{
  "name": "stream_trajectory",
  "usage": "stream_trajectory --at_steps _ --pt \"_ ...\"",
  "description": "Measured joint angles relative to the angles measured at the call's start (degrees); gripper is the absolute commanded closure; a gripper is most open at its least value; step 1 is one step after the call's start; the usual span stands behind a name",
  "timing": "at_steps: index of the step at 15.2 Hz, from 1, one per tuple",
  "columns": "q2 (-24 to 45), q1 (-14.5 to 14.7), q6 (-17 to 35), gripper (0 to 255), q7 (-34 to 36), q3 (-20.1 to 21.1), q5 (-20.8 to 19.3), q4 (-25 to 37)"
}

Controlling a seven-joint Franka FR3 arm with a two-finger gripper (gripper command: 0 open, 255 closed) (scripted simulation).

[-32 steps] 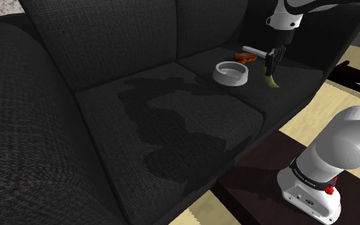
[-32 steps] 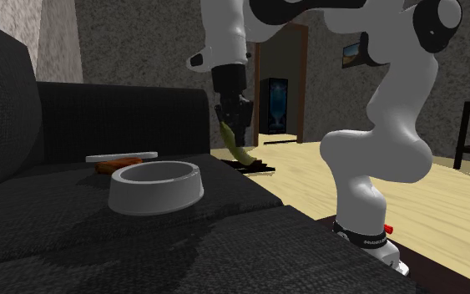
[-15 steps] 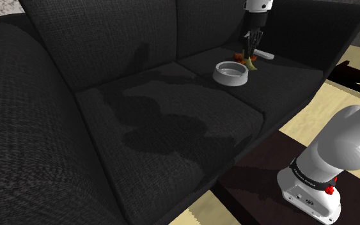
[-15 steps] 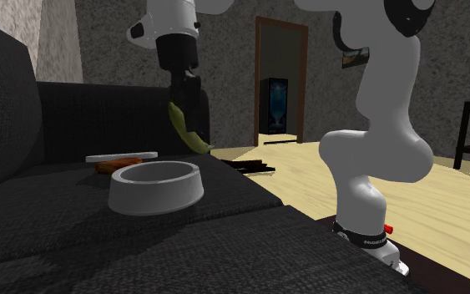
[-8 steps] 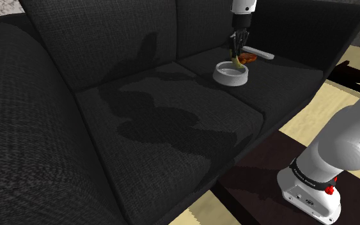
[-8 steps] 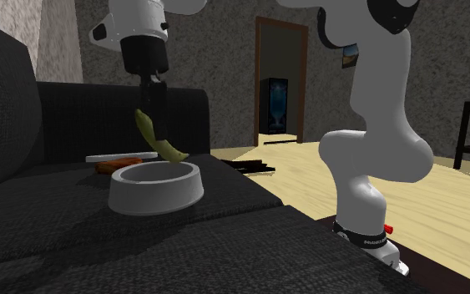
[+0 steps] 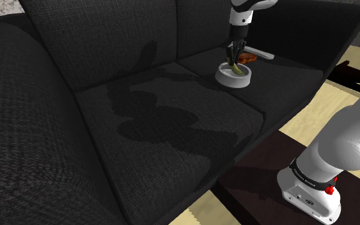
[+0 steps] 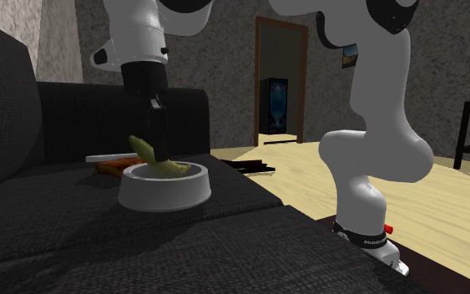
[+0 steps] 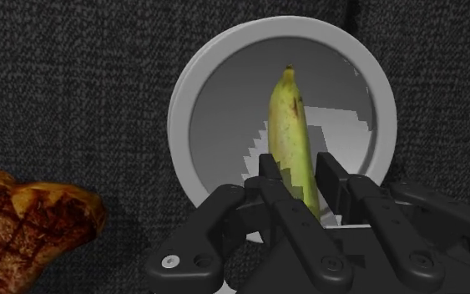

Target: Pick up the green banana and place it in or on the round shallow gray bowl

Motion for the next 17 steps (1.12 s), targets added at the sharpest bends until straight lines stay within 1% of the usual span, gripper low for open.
stream_trajectory --at_steps 2,8,9,15,17 --pt "0.49 -0.01 1.65 255 -0.06 -0.04 0.09 -1.22" --pt "0.3 -0.05 2.16 255 -0.12 -0.08 0.04 -1.88" --pt "0.3 -0.05 2.17 0 -0.12 -0.08 0.04 -1.89" --pt "0.3 -0.05 2.17 0 -0.12 -0.08 0.04 -1.89" --pt "0.26 -0.02 -0.27 0 -0.07 -0.04 0.04 0.57"
